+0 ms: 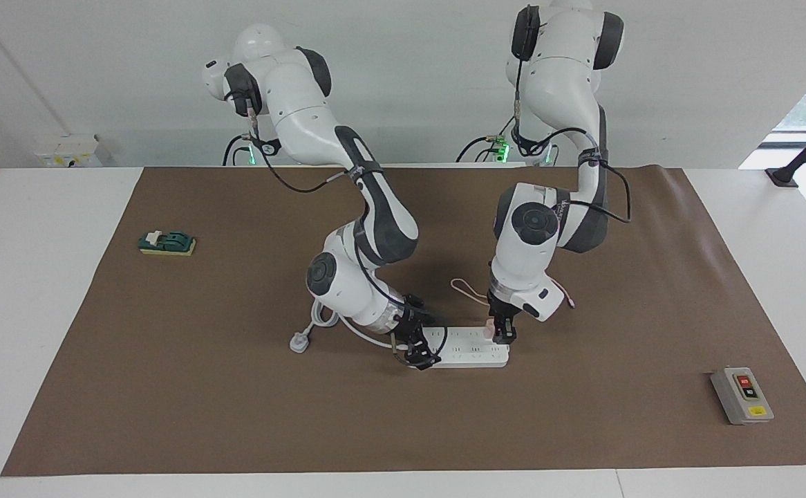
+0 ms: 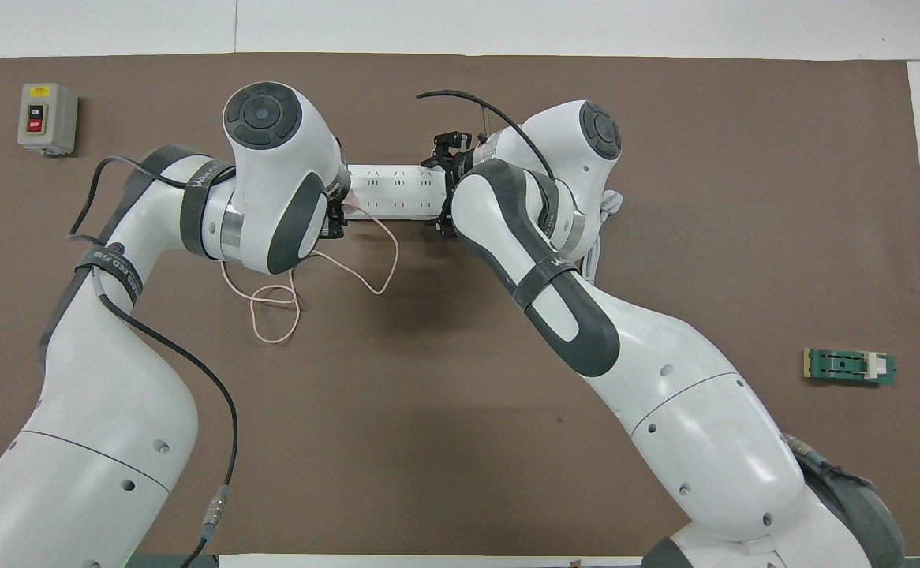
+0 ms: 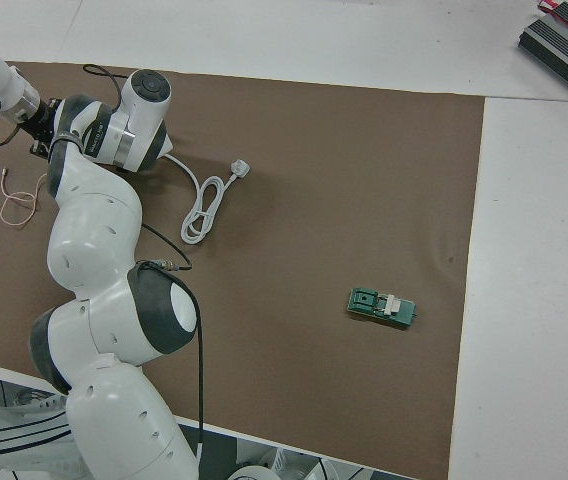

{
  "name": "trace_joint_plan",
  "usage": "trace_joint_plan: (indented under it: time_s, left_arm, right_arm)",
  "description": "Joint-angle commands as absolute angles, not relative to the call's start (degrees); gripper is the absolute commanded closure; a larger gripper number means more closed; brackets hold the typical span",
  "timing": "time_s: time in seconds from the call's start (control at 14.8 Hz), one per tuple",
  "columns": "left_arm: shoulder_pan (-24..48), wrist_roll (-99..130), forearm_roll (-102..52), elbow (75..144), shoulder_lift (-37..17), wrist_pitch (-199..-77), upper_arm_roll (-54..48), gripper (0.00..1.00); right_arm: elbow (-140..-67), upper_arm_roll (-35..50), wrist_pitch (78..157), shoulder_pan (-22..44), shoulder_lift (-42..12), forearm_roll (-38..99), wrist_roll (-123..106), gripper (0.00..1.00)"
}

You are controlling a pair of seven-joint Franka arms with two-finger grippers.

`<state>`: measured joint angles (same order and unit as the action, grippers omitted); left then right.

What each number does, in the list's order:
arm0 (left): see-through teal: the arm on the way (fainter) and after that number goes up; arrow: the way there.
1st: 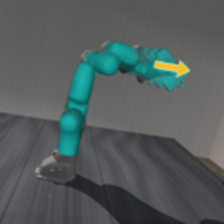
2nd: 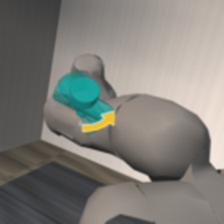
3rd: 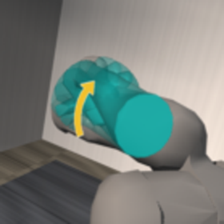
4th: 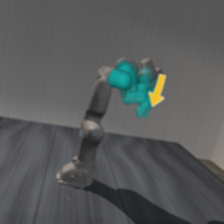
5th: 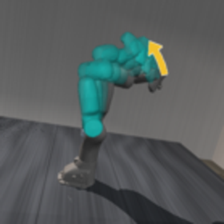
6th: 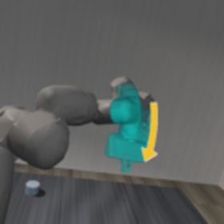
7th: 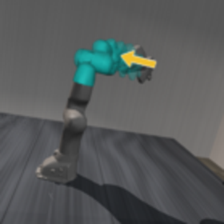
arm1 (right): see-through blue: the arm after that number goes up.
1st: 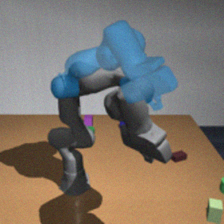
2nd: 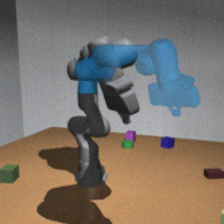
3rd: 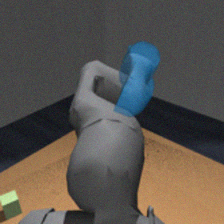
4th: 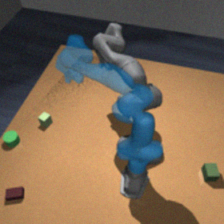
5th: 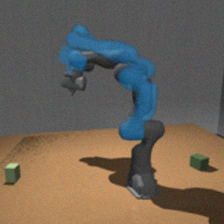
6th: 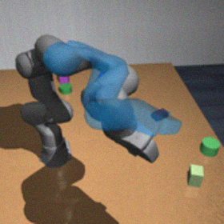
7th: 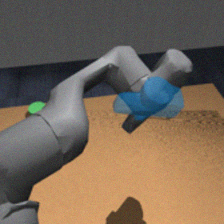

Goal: Unplug charger and place it aside

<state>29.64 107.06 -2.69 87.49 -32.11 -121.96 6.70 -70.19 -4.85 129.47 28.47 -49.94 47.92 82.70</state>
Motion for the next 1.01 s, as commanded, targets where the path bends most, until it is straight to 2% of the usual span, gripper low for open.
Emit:
trace_joint_plan:
  time_s: [0.0,0.27,0.34,0.4,0.47,0.61,0.74,0.88,0.94]
  left_arm:
    - [29.97,106.88,-1.85,90.35,-30.15,-123.49,6.94,0.36]
    - [29.97,106.70,-1.76,90.35,-30.15,-123.49,7.03,0.36]
    - [29.88,106.53,-1.58,90.35,-30.15,-123.40,7.03,0.36]
    - [29.88,106.44,-1.23,90.35,-30.15,-123.40,7.03,0.36]
    - [29.88,106.44,-1.23,90.26,-30.15,-123.40,7.03,0.36]
    - [29.88,106.52,-0.97,90.26,-30.15,-123.31,7.03,0.39]
    - [29.88,106.52,-0.97,90.26,-30.15,-123.31,7.03,0.56]
    - [29.88,106.52,-0.97,90.18,-30.15,-123.31,7.03,0.92]
    - [29.88,106.52,-0.97,90.09,-30.15,-123.31,7.03,1.00]
  right_arm:
    - [-72.07,-4.83,130.26,27.60,-50.01,46.76,81.30,0.00]
    - [-72.07,-4.83,130.52,27.60,-50.36,46.49,81.12,0.00]
    - [-71.98,-4.83,130.87,27.60,-50.36,46.58,81.12,0.08]
    - [-71.98,-4.83,130.96,27.60,-50.36,46.58,81.21,0.49]
    - [-71.98,-4.75,131.22,27.60,-50.36,47.02,81.21,0.99]
    - [-71.98,-4.75,131.75,27.60,-50.27,47.81,81.30,1.00]
    - [-71.81,-4.75,131.31,27.51,-50.27,47.81,81.30,1.00]
    - [-71.81,-4.75,131.31,27.51,-50.36,47.73,81.39,1.00]
    - [-71.81,-4.75,131.48,27.51,-50.36,47.81,81.39,1.00]
